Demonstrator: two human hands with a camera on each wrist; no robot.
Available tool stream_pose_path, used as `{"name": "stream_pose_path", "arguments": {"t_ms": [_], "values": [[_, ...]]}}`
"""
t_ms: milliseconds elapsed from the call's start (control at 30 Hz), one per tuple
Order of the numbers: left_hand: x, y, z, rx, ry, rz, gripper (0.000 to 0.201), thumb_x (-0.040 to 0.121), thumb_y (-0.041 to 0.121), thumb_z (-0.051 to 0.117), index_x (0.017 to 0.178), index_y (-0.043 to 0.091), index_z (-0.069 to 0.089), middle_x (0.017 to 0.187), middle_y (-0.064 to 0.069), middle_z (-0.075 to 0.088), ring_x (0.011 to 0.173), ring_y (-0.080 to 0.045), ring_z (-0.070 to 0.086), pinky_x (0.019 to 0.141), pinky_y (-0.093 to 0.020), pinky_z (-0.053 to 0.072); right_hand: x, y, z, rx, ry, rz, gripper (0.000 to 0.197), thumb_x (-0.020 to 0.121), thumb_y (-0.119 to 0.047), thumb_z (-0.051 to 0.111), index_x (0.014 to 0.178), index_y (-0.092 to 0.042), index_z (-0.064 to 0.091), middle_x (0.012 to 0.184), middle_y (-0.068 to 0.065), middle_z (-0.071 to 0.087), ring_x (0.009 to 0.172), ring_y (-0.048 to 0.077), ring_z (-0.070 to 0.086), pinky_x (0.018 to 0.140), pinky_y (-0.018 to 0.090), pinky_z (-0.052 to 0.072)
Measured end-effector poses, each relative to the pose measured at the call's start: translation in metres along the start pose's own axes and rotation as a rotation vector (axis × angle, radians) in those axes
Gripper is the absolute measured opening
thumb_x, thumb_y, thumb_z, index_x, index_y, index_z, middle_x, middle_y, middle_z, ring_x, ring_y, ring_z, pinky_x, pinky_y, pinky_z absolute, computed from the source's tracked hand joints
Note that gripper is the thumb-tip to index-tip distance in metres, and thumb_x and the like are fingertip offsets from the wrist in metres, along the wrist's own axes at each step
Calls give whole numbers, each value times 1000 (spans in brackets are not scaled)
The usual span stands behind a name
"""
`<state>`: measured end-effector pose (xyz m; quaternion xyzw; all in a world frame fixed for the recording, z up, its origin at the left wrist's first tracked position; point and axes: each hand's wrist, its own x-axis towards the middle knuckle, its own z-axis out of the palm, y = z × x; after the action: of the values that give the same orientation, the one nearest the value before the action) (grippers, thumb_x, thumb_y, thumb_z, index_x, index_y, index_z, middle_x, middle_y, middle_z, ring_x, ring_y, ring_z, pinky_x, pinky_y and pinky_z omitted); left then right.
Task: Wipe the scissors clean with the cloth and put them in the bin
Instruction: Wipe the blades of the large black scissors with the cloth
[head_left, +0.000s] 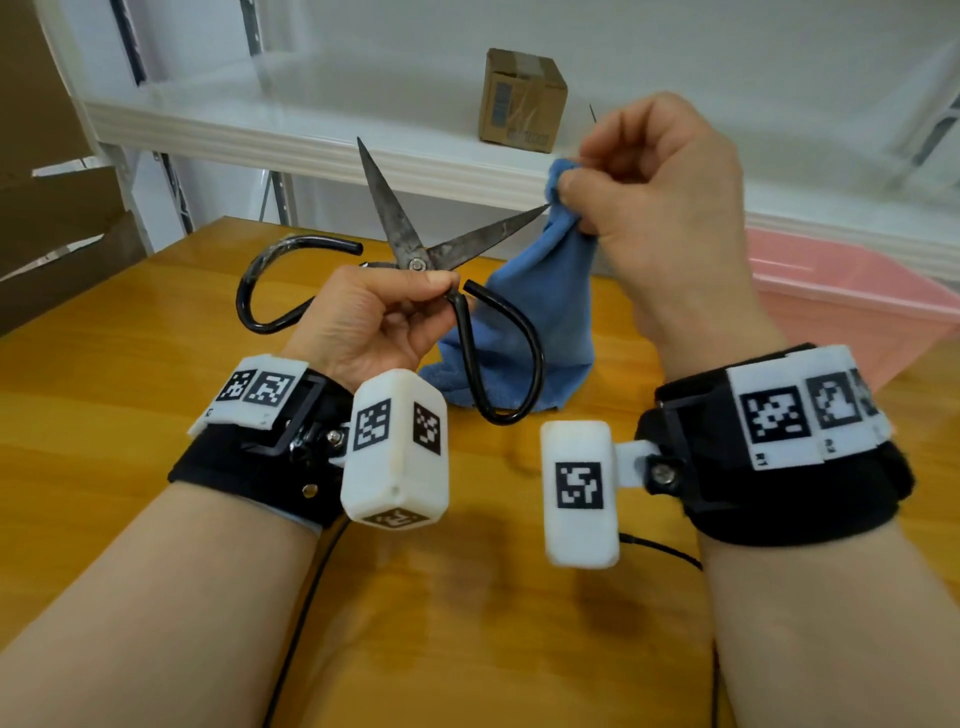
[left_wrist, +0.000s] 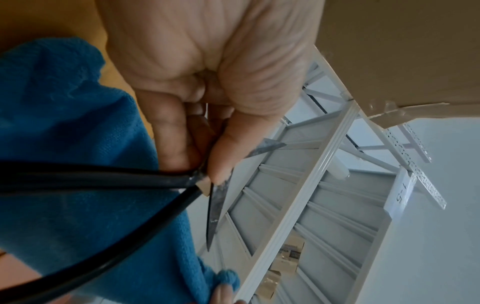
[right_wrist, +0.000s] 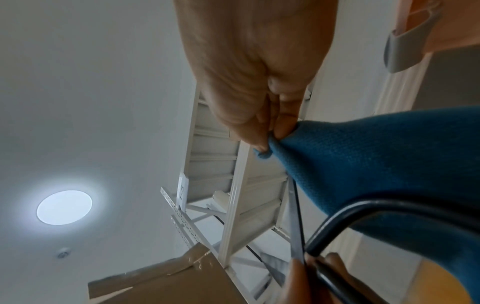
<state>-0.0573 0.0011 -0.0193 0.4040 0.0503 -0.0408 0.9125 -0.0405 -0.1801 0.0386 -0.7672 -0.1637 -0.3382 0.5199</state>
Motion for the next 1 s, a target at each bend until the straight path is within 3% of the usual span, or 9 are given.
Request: {"name": "stream_pose_path", "arguments": {"t_ms": [133,233,300,367,467,600,700,833,1000], "values": [[1,0,0,-52,5,-26,10,64,-6,66,58,0,69,71,-10,68,70,-16,70,78,-31,59,3,2,-3,76,-7,55,20,80,-1,68,88,-20,69,86,-1,74,81,13,72,72,27,58],[1,0,0,-91,20,-21,8,65,-7,65,71,-1,65,71,-11,67,68,-16,70,71,-30,61,2,2,0,34,-29,82,21,80,-1,67,85,-22,71,84,-4,74,80,11,71,73,30,60],[1,0,0,-94,25,-22,10,66,-7,64,74,-1,63,72,-11,67,69,-17,70,66,-28,61,0,0,3,-95,-58,49,22,81,-4,65,86,-24,73,84,-9,73,81,6,70,79,32,60],[0,-1,2,-65,18,-19,7,68,-8,64,67,-1,65,71,-11,67,68,-17,69,66,-28,61,-5,-5,8,-275,-117,-25,22,83,-8,63,89,-25,74,86,-12,72,84,4,68,82,31,59],[2,-3,2,11,15,6,28,79,-8,62,54,2,69,67,-9,66,66,-15,68,71,-28,61,-12,-12,22,-506,-212,-165,23,87,-11,59,97,-23,76,98,-6,72,92,11,66,87,31,54],[1,-2,2,48,-38,9,6,77,-8,64,77,-3,67,78,-11,67,72,-16,69,68,-27,61,-18,-12,33,-644,-313,-233,21,90,-16,58,102,-25,74,111,1,65,99,17,62,84,26,48],[-1,-3,5,72,-45,14,7,79,-9,62,84,-4,65,80,-11,67,72,-16,68,61,-23,59,-21,-8,34,-634,-297,-225,21,86,-12,59,96,-23,74,103,0,66,94,17,61,79,28,48],[-3,-6,9,93,-33,36,10,74,-9,64,83,-6,64,75,-11,64,68,-16,66,65,-26,60,-21,0,31,-546,-196,-185,18,79,-4,59,88,-18,67,83,-2,67,80,18,61,74,40,51],[-3,-7,10,94,-22,40,13,68,-9,66,81,-5,64,75,-11,63,69,-17,65,65,-26,60,-20,5,24,-481,-123,-149,17,82,0,56,90,-14,52,79,4,63,75,21,62,69,45,52]]}}
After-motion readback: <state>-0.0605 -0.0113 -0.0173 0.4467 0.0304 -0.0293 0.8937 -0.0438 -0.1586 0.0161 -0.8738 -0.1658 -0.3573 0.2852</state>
